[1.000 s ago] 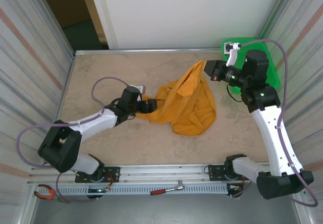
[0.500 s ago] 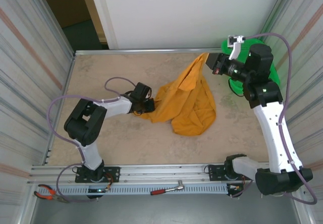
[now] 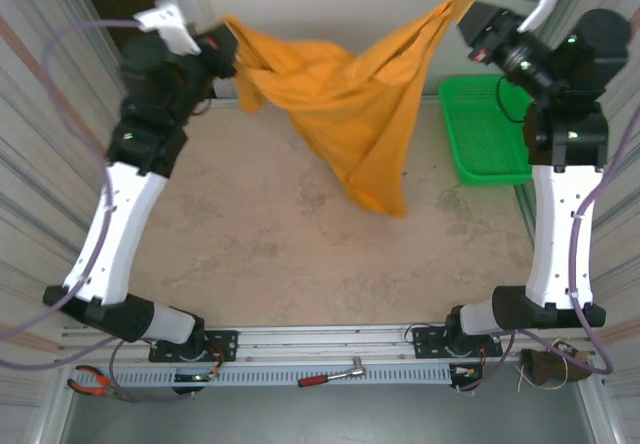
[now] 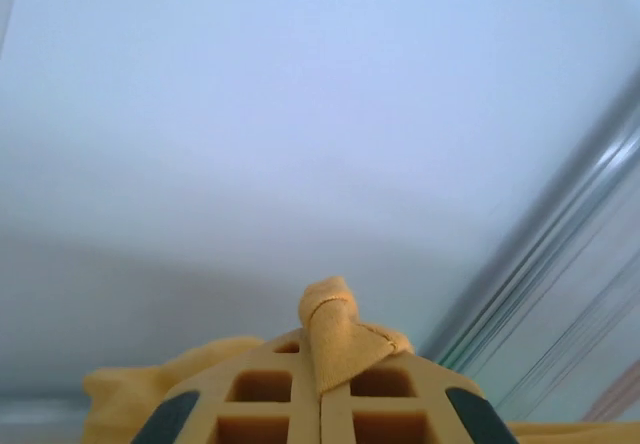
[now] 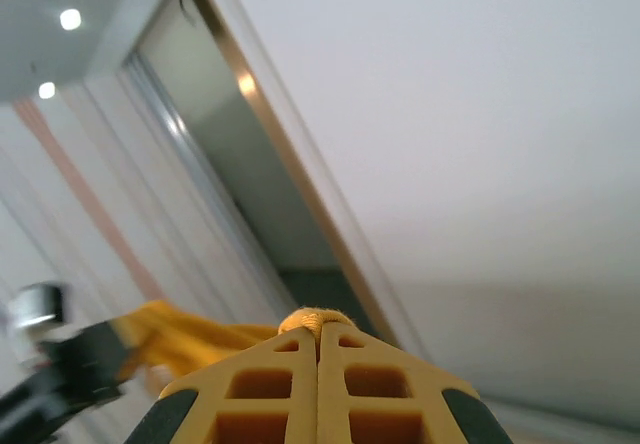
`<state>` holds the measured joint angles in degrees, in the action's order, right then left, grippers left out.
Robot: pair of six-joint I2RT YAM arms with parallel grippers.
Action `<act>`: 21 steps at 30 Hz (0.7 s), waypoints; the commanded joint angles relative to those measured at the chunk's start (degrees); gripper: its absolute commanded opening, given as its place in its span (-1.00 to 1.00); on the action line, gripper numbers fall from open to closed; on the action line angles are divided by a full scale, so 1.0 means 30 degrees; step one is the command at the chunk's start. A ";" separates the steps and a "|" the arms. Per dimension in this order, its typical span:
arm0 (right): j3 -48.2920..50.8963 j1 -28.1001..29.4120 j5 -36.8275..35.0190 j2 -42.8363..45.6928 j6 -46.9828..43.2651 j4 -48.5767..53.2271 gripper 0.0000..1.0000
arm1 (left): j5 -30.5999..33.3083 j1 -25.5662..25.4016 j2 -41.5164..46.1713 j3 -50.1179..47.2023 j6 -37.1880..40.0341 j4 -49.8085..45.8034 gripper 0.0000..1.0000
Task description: Fold the inside-out t-shirt
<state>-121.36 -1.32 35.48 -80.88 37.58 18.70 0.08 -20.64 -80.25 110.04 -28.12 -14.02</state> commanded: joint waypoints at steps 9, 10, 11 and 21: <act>-0.0354 -0.2239 -0.0388 0.0089 0.4425 -0.3832 -1.00 | -0.0685 -0.0061 -0.1100 0.2842 -0.1287 0.1094 -1.00; 0.0056 -0.2197 -0.0299 0.0148 0.4120 -0.3508 -1.00 | -0.1286 -0.0050 -0.1538 0.3038 -0.1493 0.0600 -1.00; 0.0626 -0.2350 -0.0608 0.0396 0.3774 -0.3106 -1.00 | -0.2004 -0.0048 -0.2114 0.3452 -0.1603 -0.0224 -1.00; 0.4143 -0.5701 -0.3126 0.2524 0.5401 -0.4149 -1.00 | -0.0057 0.1750 -0.0534 0.1451 -0.2184 0.1538 -1.00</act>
<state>-109.14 -18.28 28.56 -77.36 50.92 10.90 -2.61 -18.00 -87.79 112.73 -32.56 -15.38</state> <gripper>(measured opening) 0.050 0.064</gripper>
